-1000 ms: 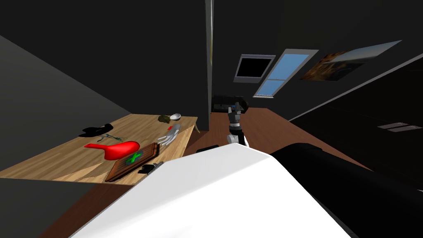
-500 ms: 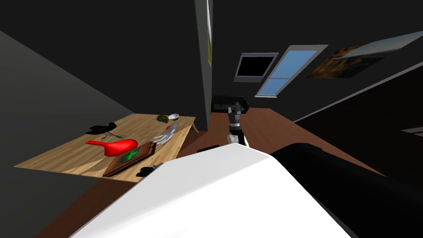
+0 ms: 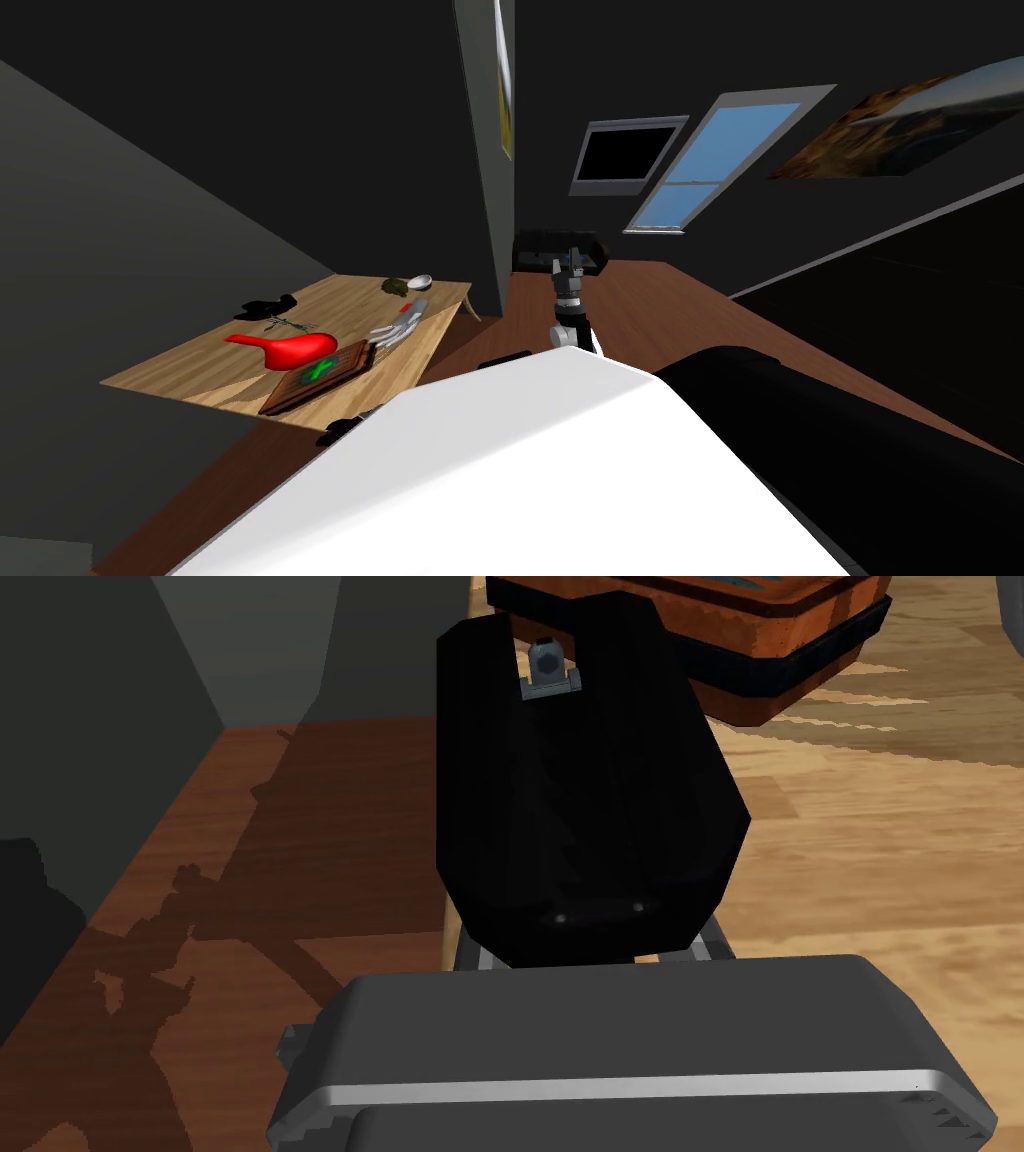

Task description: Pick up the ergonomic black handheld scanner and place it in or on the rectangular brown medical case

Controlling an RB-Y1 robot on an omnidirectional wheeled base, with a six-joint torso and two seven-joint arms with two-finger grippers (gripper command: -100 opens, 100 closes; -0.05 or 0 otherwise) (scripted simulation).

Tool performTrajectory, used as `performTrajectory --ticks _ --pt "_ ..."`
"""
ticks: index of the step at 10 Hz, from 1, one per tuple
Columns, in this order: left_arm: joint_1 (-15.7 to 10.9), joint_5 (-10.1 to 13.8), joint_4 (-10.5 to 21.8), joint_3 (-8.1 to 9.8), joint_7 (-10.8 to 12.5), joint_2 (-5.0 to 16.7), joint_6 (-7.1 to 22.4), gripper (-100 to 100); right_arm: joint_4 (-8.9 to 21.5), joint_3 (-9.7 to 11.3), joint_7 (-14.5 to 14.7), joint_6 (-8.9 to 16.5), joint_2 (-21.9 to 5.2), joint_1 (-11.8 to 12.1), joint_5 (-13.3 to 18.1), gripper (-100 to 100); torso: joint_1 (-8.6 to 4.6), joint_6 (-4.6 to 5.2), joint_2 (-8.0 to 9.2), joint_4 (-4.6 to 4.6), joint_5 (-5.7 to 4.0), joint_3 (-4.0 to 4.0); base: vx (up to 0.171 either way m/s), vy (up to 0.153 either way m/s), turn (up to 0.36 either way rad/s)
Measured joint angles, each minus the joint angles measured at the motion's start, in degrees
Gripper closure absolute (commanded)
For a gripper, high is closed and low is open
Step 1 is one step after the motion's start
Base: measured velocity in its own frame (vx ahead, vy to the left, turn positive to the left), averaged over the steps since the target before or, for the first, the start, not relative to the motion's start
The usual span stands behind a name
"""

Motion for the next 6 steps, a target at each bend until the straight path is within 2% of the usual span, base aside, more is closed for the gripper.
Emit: performTrajectory --ticks 2,3,4,6 --pt "-0.7 1.5 0.3 2.77 0.6 1.6 2.8 100 0.0 0.0 0.0 0.0 0.0 0.0 0.0 0 0.08 0.00 -0.03 -0.07 0.02 -0.05 -0.020 -0.036 0.055" --pt "-1.3 1.9 1.5 3.54 1.3 2.8 3.6 100 0.0 0.0 0.0 0.0 0.0 0.0 0.0 0 0.20 0.02 -0.14 -0.12 0.06 -0.13 -0.002 -0.007 0.016" --pt "-0.5 2.6 -0.5 4.65 0.8 3.3 5.4 100 0.0 0.0 0.0 0.0 0.0 0.0 0.0 0 0.26 0.03 -0.21 -0.13 0.07 -0.16 0.004 0.001 0.016" --pt "-1.1 3.4 -0.4 5.97 0.8 5.5 7.8 100 0.0 0.0 0.0 0.0 0.0 0.0 0.0 0 0.38 0.14 -0.31 -0.13 0.14 -0.21 0.009 0.013 -0.008"
